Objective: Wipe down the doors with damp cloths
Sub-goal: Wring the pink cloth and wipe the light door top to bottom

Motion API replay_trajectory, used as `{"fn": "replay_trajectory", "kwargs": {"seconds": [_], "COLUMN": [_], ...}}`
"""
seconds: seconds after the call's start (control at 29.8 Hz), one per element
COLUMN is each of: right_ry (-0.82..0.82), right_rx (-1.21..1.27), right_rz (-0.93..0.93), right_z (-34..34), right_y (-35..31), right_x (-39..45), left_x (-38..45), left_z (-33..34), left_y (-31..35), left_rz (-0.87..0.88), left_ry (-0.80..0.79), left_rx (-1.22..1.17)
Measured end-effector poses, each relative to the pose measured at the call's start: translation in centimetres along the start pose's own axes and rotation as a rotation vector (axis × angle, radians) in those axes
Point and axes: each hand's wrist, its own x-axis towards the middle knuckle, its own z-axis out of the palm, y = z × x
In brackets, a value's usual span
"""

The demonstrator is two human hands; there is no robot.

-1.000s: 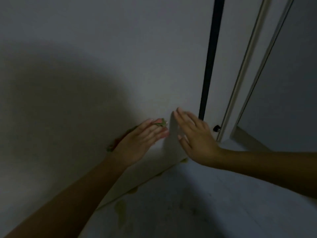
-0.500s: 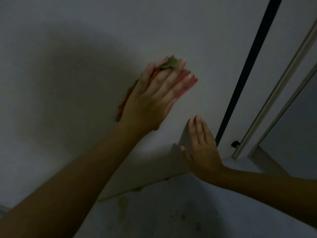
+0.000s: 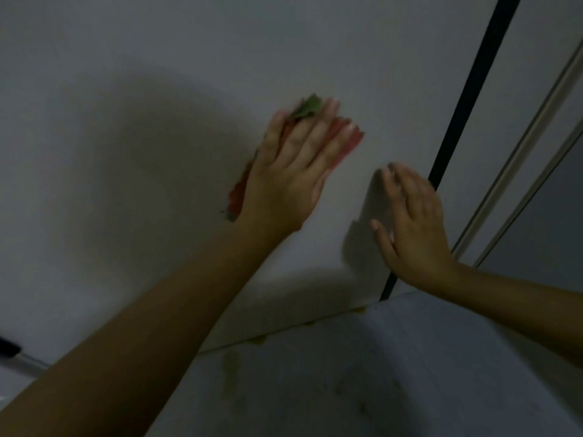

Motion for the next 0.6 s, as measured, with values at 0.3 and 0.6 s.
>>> {"fn": "replay_trajectory", "kwargs": {"seconds": [0.3, 0.6], "right_ry": [0.134, 0.132], "right_rx": [-0.145, -0.104], "right_rz": [-0.158, -0.170], "right_z": [0.6, -0.3], "right_y": [2.4, 3.1], "right_x": [2.0, 2.2], "left_x": [-5.0, -0.8], "left_z": [0.0, 1.1], "left_y": [1.8, 1.8], "left_rz": [0.399, 0.315], "left_ry": [-0.270, 0.005], "left_rx": [0.072, 0.067]}}
